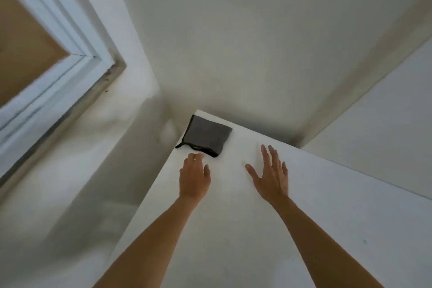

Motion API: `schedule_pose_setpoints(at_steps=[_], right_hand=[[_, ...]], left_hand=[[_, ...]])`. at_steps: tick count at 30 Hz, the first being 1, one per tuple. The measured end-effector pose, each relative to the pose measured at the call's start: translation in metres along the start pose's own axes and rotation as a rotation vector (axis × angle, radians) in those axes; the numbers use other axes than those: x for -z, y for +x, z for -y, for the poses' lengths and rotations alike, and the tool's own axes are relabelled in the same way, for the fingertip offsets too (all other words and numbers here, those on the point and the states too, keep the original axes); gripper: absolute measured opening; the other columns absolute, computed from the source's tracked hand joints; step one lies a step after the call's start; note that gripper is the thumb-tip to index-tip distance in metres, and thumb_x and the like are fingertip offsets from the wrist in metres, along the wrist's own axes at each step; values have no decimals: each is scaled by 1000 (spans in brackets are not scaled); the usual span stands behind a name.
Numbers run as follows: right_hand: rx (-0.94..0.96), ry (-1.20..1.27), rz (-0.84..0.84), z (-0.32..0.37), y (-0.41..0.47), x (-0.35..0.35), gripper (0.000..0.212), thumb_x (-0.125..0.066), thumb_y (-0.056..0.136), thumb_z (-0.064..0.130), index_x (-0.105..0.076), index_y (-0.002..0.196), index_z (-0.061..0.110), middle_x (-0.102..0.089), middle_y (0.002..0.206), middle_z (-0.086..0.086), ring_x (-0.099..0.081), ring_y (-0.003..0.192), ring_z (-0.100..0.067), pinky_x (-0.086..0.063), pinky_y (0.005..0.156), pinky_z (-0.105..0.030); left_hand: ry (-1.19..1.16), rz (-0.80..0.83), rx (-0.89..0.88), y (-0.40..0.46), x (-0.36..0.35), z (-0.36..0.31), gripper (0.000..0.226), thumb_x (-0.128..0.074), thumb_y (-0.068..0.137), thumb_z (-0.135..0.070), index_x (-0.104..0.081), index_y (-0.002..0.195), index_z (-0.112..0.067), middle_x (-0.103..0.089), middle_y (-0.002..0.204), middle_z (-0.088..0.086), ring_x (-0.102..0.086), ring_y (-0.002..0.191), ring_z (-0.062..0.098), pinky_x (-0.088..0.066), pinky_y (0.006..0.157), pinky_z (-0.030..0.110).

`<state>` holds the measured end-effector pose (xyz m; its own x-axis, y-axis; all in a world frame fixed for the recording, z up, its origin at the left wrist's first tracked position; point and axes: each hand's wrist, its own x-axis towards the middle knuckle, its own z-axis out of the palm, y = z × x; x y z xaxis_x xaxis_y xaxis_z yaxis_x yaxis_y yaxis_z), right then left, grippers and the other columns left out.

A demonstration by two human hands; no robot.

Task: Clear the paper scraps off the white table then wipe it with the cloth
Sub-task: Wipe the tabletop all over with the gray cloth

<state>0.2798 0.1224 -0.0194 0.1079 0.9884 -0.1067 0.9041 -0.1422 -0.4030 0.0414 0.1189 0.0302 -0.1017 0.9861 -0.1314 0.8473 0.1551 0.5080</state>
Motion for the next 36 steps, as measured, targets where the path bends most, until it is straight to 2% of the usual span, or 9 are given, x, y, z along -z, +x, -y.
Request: schedule_pose_setpoints(at_steps=[7, 12, 15, 18, 21, 24, 28, 32, 36], right_hand=[[-150, -135, -44, -5, 15, -41, 84, -27, 97, 76, -7, 164, 30, 0, 172, 6, 7, 158, -17, -2, 127, -54], [-175, -182, -82, -6, 15, -44, 76, -31, 99, 69, -15, 163, 31, -5, 172, 5, 4, 159, -16, -6, 127, -54], [-183, -189, -91, -7, 16, -46, 76, -30, 99, 68, -15, 163, 32, -5, 172, 6, 4, 159, -15, -6, 127, -54], [-181, -202, -97, -10, 16, -49, 75, -30, 100, 68, -14, 163, 31, -3, 172, 6, 5, 158, -15, -6, 127, -54], [-175, -201, -118, -13, 17, -54, 74, -31, 101, 66, -15, 163, 31, -3, 172, 6, 6, 158, -15, -4, 127, -52], [-167, -187, -142, -15, 16, -56, 72, -31, 101, 65, -15, 163, 32, -4, 172, 7, 6, 158, -14, -3, 128, -50], [-160, -182, -154, -16, 16, -56, 71, -29, 102, 64, -16, 163, 31, -4, 172, 7, 6, 158, -14, -3, 128, -50], [-150, -165, -173, -15, 15, -55, 70, -29, 102, 64, -19, 163, 30, -7, 172, 6, 4, 158, -15, -4, 128, -51], [-154, -162, -173, -14, 16, -55, 71, -25, 102, 65, -18, 163, 29, -7, 172, 5, 4, 158, -15, -4, 128, -51]], left_hand=[[-80, -199, -142, 82, -42, -4, 33, -62, 92, -10, -55, 124, -6, -54, 123, 12, -52, 113, 28, -51, 89, 39], [-44, -264, -5, 116, -66, -3, 55, -61, 94, -32, -44, 139, -4, -46, 141, 20, -46, 129, 36, -45, 102, 47], [66, -175, 90, 124, -87, 2, 91, -55, 89, -63, -31, 150, 1, -28, 157, 25, -27, 145, 41, -22, 120, 56], [198, -193, 24, 120, -103, 7, 109, -42, 85, -79, -20, 155, 3, -16, 163, 25, -13, 152, 39, -2, 125, 51], [241, -228, -17, 123, -109, 9, 94, -38, 94, -68, -21, 155, 1, -17, 163, 24, -14, 152, 38, -8, 124, 53], [261, -209, -192, 130, -109, 12, 64, -45, 100, -37, -33, 152, -2, -27, 160, 23, -23, 150, 38, -17, 122, 55], [218, -59, -492, 133, -87, 16, 58, -66, 84, -6, -52, 140, -7, -47, 151, 13, -40, 143, 33, -27, 118, 57], [139, -145, -563, 101, -61, 6, 49, -51, 87, -18, -53, 136, -12, -59, 136, 6, -55, 126, 23, -31, 115, 56], [167, -177, -468, 106, -72, 2, 61, -39, 100, -45, -39, 150, -12, -36, 159, 9, -25, 151, 26, -17, 123, 55]])
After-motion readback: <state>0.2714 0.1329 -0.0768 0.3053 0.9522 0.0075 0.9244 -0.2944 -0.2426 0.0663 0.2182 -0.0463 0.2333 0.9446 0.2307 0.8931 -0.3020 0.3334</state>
